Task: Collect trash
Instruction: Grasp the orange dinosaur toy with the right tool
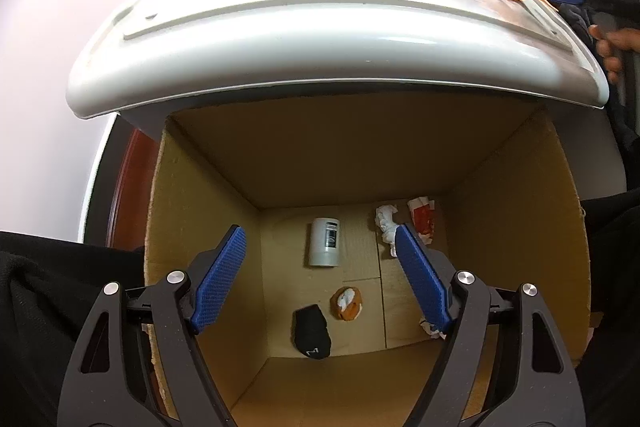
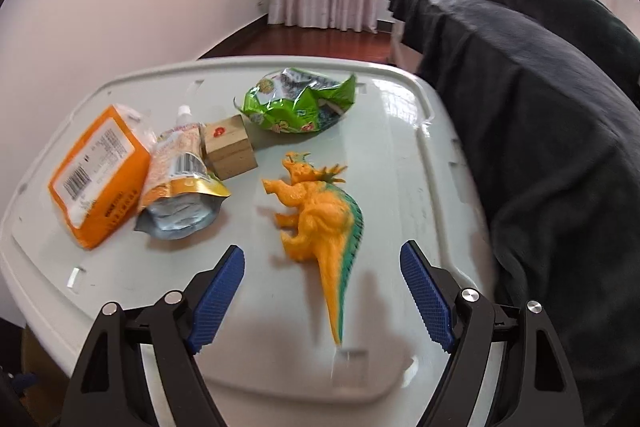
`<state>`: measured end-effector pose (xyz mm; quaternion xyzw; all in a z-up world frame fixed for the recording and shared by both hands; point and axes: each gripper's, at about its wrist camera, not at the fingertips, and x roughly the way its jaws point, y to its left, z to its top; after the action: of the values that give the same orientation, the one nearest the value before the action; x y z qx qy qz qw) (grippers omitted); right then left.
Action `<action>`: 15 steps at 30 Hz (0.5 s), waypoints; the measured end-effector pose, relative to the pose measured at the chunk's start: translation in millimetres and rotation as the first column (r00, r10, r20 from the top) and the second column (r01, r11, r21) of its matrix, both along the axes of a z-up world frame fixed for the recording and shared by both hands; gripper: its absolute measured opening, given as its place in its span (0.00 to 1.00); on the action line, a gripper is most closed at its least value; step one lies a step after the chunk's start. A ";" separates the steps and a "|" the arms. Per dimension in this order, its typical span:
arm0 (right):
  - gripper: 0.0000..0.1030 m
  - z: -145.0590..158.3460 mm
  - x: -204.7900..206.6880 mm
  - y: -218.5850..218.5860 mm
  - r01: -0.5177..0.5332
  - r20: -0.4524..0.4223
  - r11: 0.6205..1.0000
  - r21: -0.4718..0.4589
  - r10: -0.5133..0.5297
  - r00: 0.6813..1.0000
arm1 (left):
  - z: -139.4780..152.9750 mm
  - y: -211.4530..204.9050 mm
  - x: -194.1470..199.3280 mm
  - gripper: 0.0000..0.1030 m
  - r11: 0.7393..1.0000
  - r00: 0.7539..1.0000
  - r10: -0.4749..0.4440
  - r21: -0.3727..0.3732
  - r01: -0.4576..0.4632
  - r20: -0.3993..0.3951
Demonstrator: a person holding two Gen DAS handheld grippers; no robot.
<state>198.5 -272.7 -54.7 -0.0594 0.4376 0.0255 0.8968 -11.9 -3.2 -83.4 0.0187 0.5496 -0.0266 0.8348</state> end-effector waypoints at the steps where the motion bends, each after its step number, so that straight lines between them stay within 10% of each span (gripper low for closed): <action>1: 0.76 -2.9 5.1 1.8 -0.008 0.007 1.000 -0.015 0.008 1.000 | -0.8 -0.2 0.3 0.73 1.000 1.000 -0.002 -0.002 0.002 -0.005; 15: 0.66 -23.7 51.2 -7.3 0.024 -0.059 0.999 0.033 -0.022 0.998 | -8.2 -0.1 4.1 0.73 1.000 0.999 0.000 -0.010 0.000 -0.033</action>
<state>249.7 -280.1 -78.4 -0.0387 0.4640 0.0245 0.8846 -7.7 -3.3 -91.7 0.0139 0.5632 -0.0297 0.8257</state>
